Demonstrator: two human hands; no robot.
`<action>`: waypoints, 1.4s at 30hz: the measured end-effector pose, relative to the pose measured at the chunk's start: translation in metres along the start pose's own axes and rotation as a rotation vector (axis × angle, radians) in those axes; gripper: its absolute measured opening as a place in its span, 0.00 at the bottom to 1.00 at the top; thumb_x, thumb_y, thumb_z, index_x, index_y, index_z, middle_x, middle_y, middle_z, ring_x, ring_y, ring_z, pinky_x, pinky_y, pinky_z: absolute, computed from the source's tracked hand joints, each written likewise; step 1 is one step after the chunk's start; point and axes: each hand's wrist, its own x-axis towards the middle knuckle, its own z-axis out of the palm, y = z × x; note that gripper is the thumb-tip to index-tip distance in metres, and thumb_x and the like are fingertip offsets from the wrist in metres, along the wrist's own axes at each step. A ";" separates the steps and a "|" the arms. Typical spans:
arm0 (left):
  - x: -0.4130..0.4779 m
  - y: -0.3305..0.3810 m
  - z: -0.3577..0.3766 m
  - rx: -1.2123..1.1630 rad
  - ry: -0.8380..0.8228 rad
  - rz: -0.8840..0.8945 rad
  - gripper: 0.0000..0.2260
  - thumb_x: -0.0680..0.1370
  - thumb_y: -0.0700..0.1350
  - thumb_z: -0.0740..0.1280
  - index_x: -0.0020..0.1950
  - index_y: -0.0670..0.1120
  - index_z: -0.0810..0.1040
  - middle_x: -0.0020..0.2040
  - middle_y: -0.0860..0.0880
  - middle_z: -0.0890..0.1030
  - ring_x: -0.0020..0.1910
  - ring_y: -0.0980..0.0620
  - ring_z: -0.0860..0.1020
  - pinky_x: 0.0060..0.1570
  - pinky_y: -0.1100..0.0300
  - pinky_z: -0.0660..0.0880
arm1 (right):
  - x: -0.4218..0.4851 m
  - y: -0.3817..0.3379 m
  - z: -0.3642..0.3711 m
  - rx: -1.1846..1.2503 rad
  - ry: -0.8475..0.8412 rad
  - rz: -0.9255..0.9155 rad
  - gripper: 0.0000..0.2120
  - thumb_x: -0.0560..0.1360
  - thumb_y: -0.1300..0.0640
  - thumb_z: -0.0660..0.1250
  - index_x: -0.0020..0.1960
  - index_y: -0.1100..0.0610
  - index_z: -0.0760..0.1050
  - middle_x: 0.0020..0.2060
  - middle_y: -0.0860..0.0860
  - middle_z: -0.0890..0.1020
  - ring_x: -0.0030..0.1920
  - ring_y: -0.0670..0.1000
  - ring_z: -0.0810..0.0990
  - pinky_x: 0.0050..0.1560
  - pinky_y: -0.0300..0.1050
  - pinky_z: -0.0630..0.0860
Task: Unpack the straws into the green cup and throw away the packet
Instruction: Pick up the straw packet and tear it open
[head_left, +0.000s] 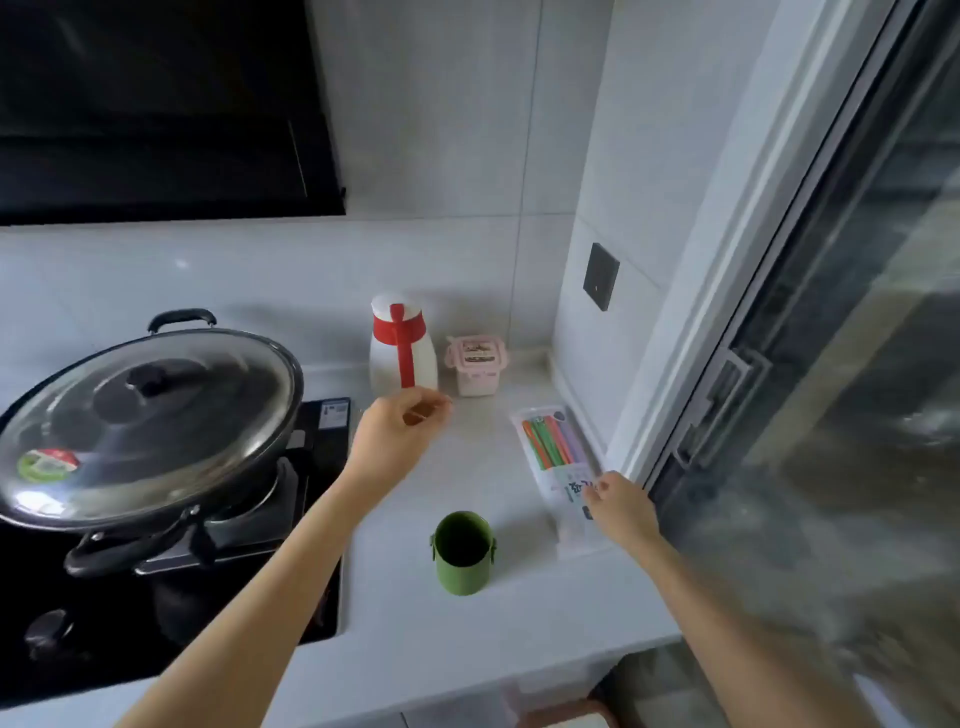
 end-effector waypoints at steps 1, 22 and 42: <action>0.009 -0.008 0.001 0.006 -0.012 -0.001 0.03 0.74 0.44 0.67 0.45 0.50 0.81 0.40 0.51 0.82 0.40 0.56 0.78 0.37 0.71 0.69 | 0.007 0.001 0.010 -0.020 -0.002 0.035 0.18 0.78 0.51 0.59 0.60 0.64 0.72 0.55 0.61 0.80 0.57 0.61 0.78 0.51 0.48 0.73; 0.074 -0.101 0.023 0.067 -0.100 -0.257 0.05 0.74 0.44 0.68 0.42 0.55 0.80 0.41 0.53 0.83 0.43 0.54 0.80 0.44 0.63 0.74 | 0.090 0.025 0.058 0.330 -0.219 0.393 0.16 0.61 0.54 0.77 0.44 0.61 0.80 0.36 0.54 0.85 0.33 0.49 0.83 0.32 0.41 0.79; 0.075 0.008 0.008 -0.593 -0.076 -0.277 0.15 0.69 0.44 0.70 0.55 0.45 0.75 0.51 0.47 0.82 0.49 0.50 0.81 0.51 0.53 0.77 | -0.012 -0.099 -0.039 0.807 -0.355 -0.260 0.24 0.63 0.62 0.78 0.52 0.53 0.68 0.51 0.54 0.82 0.51 0.54 0.82 0.49 0.55 0.81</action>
